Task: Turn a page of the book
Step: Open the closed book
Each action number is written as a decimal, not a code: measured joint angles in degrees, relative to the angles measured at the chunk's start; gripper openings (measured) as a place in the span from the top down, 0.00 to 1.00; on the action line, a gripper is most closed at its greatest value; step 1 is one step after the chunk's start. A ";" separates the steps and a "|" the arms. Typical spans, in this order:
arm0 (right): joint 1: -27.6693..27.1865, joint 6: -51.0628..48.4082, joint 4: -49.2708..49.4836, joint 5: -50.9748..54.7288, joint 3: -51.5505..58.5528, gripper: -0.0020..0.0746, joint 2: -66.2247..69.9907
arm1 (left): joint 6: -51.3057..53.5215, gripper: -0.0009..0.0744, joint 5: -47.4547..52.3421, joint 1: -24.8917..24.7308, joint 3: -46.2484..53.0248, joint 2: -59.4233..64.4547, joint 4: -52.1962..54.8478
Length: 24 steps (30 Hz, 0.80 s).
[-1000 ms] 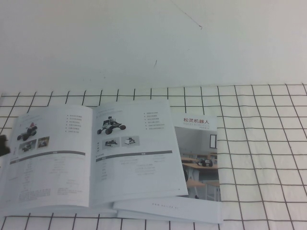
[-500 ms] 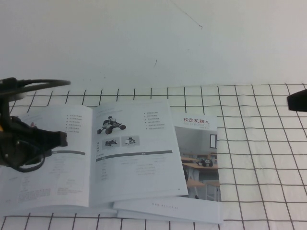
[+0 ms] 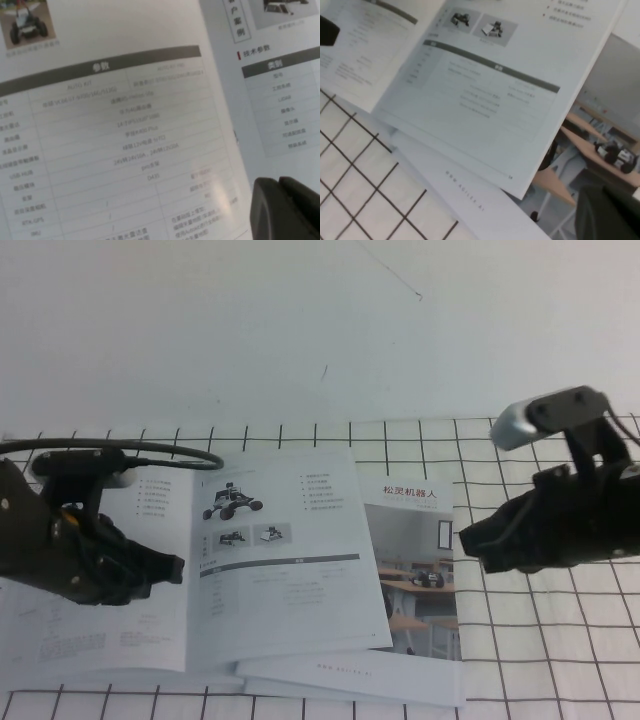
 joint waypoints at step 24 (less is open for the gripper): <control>3.61 -16.80 25.33 0.45 -14.10 0.45 27.88 | 6.53 0.99 -1.09 6.82 -0.46 15.48 -11.39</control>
